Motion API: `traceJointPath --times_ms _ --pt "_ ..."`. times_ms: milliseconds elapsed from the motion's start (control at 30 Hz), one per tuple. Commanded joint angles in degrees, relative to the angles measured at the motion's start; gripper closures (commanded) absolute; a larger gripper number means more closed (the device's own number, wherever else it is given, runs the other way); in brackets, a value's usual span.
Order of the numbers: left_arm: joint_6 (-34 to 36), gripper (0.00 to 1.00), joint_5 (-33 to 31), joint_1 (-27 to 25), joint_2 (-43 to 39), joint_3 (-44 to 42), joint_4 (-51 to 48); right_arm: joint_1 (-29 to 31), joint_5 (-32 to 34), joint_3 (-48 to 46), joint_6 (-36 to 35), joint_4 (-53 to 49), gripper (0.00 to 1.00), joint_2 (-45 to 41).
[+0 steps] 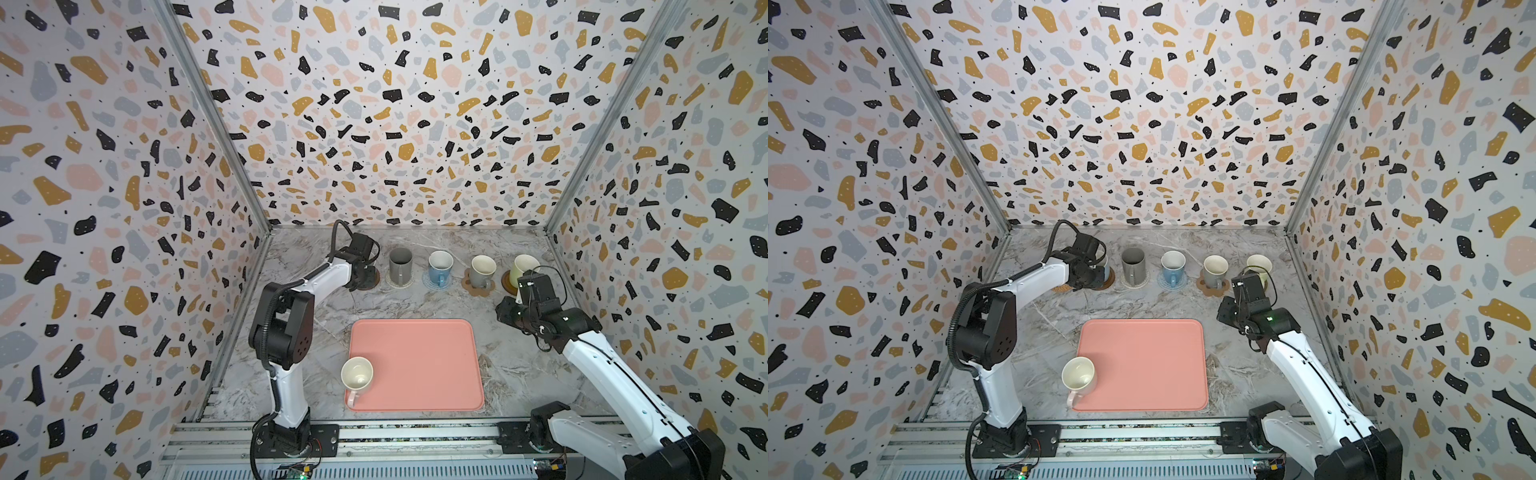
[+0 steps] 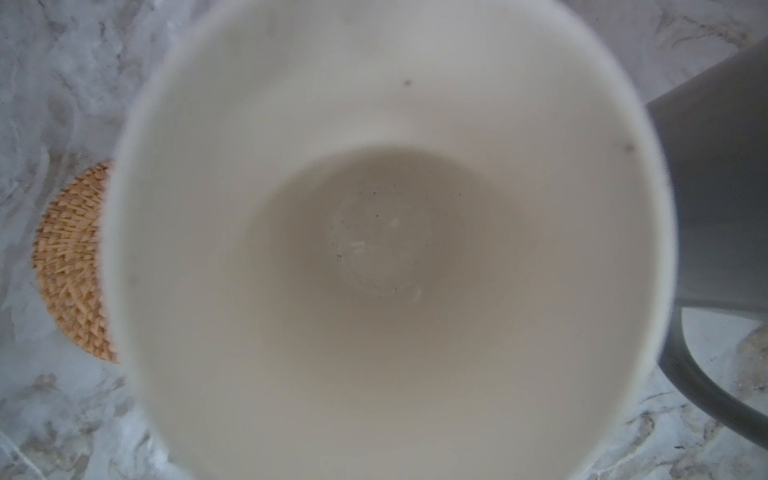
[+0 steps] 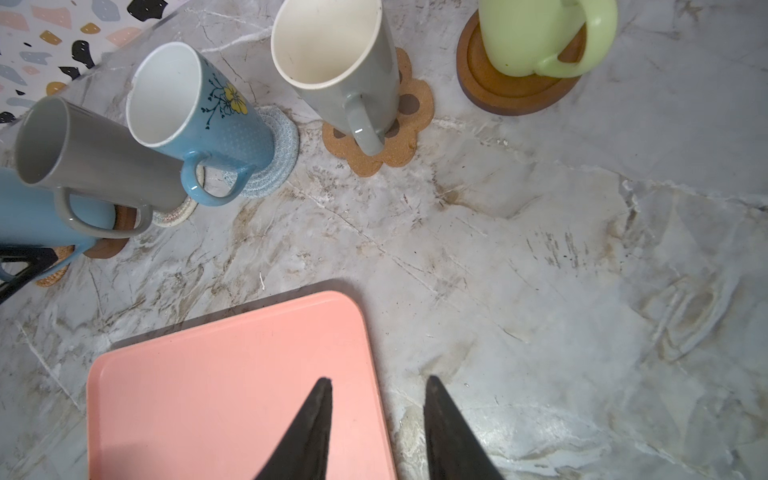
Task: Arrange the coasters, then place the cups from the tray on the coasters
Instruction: 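Carry the white mug with the left gripper toward the rattan and wooden coasters, then lower the blue-handled mug onto the wooden coaster and open the left gripper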
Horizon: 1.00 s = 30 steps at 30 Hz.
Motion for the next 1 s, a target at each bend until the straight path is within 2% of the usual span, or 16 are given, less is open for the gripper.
traceJointPath --times_ms 0,667,967 --pt "0.6 0.91 0.16 0.48 -0.61 2.99 2.47 -0.14 0.9 -0.3 0.54 -1.87 0.61 -1.37" --pt "-0.34 0.91 0.85 0.9 0.02 2.39 2.31 -0.18 0.67 -0.98 0.54 -1.3 0.61 -1.58" --pt "-1.06 0.89 -0.79 0.94 0.39 2.45 1.76 -0.14 0.7 -1.3 0.45 -1.3 0.61 -1.72"
